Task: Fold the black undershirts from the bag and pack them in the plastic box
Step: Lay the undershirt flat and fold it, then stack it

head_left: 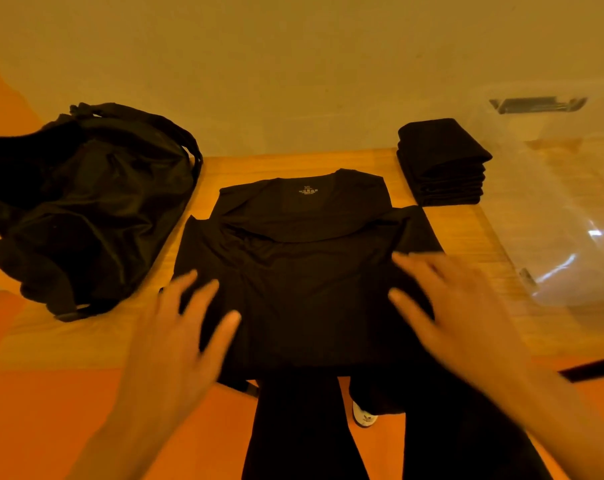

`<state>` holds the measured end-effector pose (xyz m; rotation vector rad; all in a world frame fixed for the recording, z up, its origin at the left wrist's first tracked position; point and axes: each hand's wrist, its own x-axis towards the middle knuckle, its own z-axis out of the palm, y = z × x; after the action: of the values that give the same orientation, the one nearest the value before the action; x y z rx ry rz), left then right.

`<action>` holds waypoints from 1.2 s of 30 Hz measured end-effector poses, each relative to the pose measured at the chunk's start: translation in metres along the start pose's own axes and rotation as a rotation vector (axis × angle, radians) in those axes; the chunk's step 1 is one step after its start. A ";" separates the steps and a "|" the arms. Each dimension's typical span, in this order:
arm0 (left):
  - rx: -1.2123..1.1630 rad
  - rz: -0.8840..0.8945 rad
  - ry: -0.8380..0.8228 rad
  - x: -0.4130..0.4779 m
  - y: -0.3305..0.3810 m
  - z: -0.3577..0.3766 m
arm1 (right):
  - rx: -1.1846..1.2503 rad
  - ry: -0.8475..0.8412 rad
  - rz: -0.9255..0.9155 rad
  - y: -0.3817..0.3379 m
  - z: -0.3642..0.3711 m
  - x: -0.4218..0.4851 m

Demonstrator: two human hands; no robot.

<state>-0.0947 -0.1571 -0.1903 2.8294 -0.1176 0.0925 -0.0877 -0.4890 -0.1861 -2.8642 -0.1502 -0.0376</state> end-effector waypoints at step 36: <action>-0.082 0.112 -0.269 0.181 -0.050 -0.020 | 0.065 -0.008 0.004 0.043 0.000 0.154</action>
<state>0.0888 -0.1165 -0.1724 2.7375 -0.3306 -0.2637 0.0701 -0.5146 -0.1914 -2.8002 -0.1441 -0.0203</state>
